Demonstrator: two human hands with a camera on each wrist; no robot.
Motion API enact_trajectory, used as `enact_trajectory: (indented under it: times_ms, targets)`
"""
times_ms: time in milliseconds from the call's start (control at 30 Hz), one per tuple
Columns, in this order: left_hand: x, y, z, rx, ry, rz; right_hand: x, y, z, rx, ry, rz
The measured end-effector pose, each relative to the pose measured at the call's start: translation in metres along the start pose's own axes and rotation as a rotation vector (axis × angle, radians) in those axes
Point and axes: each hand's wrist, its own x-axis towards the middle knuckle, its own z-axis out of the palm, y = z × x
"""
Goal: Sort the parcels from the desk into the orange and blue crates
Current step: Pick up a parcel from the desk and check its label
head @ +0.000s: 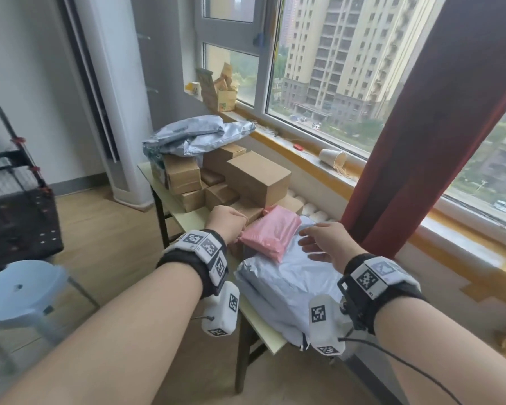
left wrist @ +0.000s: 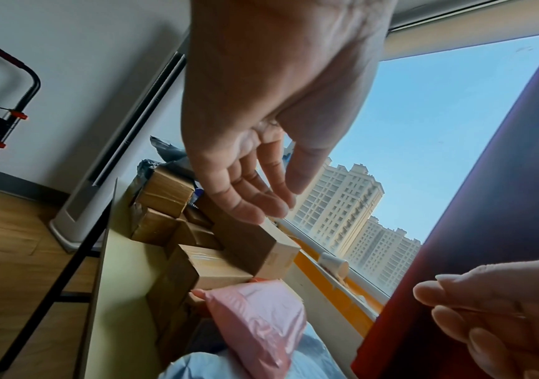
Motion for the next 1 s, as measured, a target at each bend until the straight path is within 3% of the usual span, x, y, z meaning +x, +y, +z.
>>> enact_trajectory:
  times_ms: [700,1000]
  targets:
    - [0.188,0.017,-0.039,0.095,0.003,-0.065,0.17,-0.071,0.084,0.031,-0.01,0.018]
    - [0.252,0.012,-0.043,0.162,0.021,-0.045,0.211,-0.077,0.092,0.023,0.056,0.045]
